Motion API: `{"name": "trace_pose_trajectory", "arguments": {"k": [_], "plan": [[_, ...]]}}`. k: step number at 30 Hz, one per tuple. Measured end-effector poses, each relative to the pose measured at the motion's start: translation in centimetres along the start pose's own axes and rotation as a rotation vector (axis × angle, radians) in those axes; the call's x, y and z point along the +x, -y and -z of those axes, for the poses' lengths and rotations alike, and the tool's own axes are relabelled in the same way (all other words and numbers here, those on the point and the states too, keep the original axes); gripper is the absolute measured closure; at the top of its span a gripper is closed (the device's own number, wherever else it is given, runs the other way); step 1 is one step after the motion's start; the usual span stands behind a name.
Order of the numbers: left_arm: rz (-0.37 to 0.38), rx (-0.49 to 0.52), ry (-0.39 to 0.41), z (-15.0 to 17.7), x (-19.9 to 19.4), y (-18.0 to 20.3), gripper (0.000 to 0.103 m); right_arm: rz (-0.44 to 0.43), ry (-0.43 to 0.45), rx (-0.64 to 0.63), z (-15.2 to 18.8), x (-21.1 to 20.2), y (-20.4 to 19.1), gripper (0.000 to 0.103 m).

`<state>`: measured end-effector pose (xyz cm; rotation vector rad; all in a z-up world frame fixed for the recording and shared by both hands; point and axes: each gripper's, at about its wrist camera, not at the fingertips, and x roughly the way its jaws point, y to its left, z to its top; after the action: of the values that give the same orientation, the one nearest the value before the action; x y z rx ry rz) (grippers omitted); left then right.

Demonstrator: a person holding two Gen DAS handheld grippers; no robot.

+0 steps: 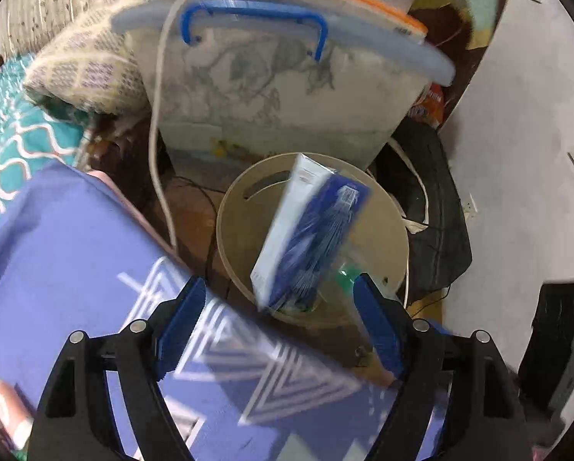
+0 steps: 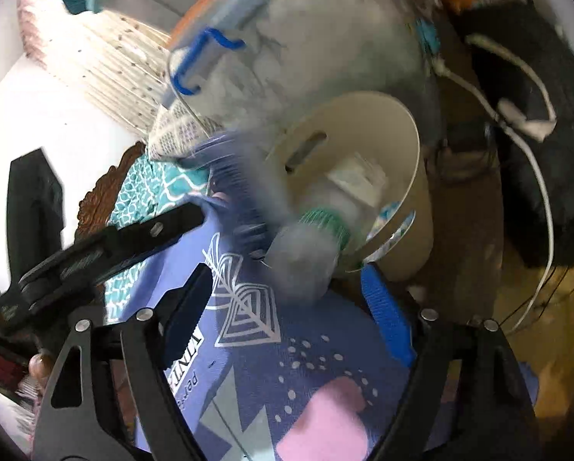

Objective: Collect trash
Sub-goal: 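Grasp the red snack wrapper with the right tool while the left tool grasps the brown box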

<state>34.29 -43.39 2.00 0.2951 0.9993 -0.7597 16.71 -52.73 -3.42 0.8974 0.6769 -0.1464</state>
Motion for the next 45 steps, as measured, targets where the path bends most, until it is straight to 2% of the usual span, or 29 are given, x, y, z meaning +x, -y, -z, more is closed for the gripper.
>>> {"name": "trace_pose_trajectory", "arguments": {"k": [4,7,11,14,18,21,23,26,28,29,30,31,33,36,38,39,40,43,45], "plan": [[-0.006,-0.006,0.053,4.1,-4.6,-1.4,0.028,-0.001,0.032,-0.032,2.3,-1.0,-1.1,0.037],[0.002,-0.047,0.075,9.4,-8.5,-3.4,0.027,-0.002,0.037,-0.098,4.5,-1.3,-2.8,0.04],[-0.027,-0.093,0.063,16.8,-12.5,-6.2,0.027,-0.05,-0.047,-0.213,7.9,-0.3,-6.6,0.04],[-0.092,-0.173,0.056,22.2,-15.8,-9.2,0.027,-0.093,-0.127,-0.285,10.8,1.1,-9.7,0.043],[-0.201,-0.331,0.096,28.7,-21.3,-14.4,0.027,-0.152,-0.256,-0.359,15.1,3.0,-13.8,0.054],[-0.363,-0.457,0.095,33.3,-24.8,-18.5,0.027,-0.194,-0.339,-0.443,18.9,4.1,-17.2,0.057],[-0.405,-0.521,0.104,35.5,-26.3,-20.4,0.027,-0.251,-0.421,-0.525,22.0,4.6,-20.1,0.057],[-0.431,-0.626,0.116,38.3,-28.1,-22.9,0.027,-0.333,-0.541,-0.703,26.9,4.3,-24.2,0.054],[-0.42,-0.678,0.153,39.9,-29.6,-23.7,0.027,-0.381,-0.616,-0.87,31.1,3.5,-26.9,0.041],[-0.416,-0.691,0.163,40.2,-29.8,-23.7,0.027,-0.397,-0.626,-0.931,32.8,3.0,-27.8,0.036],[-0.414,-0.707,0.169,40.8,-30.1,-23.9,0.027,-0.419,-0.631,-1.014,34.9,2.3,-28.9,0.026],[-0.413,-0.713,0.169,41.3,-30.4,-23.8,0.027,-0.425,-0.627,-1.059,36.1,1.9,-29.4,0.021],[-0.413,-0.726,0.161,42.0,-30.6,-23.8,0.027,-0.427,-0.613,-1.155,38.8,1.0,-30.6,0.021],[-0.411,-0.73,0.162,42.3,-30.6,-23.9,0.027,-0.424,-0.564,-1.278,41.1,-0.3,-31.1,0.021],[-0.403,-0.732,0.166,42.1,-30.4,-24.0,0.027,-0.386,-0.507,-1.355,41.7,-0.7,-31.1,0.029],[-0.399,-0.73,0.165,41.9,-30.1,-24.1,0.027,-0.328,-0.453,-1.409,42.1,-0.6,-30.8,0.045],[-0.395,-0.723,0.161,41.6,-29.8,-24.0,0.027,-0.326,-0.44,-1.408,41.6,-0.6,-30.4,0.059],[-0.38,-0.703,0.154,41.0,-28.9,-23.9,0.027,-0.287,-0.427,-1.288,38.2,0.0,-29.3,0.082],[-0.369,-0.675,0.141,39.9,-27.7,-23.5,0.025,-0.225,-0.388,-1.182,35.0,0.6,-28.0,0.082]]}}
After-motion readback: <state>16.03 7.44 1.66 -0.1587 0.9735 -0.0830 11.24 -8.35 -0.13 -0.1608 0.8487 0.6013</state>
